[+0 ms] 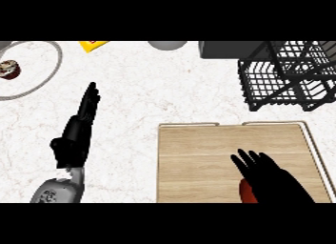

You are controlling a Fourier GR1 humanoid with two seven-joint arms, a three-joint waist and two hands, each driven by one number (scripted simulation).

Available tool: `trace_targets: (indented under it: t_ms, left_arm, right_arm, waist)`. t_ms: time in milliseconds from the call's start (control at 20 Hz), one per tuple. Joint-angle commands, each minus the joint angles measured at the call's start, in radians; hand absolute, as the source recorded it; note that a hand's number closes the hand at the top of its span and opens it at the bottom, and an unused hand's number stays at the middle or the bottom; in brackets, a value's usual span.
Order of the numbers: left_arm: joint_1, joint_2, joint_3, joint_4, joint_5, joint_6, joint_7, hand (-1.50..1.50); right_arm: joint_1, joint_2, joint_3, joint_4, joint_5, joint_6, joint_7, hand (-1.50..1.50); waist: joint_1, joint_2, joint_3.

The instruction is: Pick the bell pepper from the tray and place it in the tiered basket

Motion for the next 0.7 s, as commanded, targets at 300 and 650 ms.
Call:
trace_targets:
  t_ms: [300,650]
  left_arm:
    - [-0.006,-0.055,-0.013,0.046,-0.054,0.022,-0.016,0.00]
    - [-0.019,-0.038,0.020,0.008,-0.043,0.006,0.011,0.00]
  right_arm:
    - [-0.035,0.110,0.002,0.103,0.152,-0.100,-0.076,1.50]
    - [-0.107,0.095,-0.031,0.231,0.255,-0.113,-0.145,1.50]
  waist:
    - [0.002,0.000,0.000]
    - [0.004,0.001,0.000]
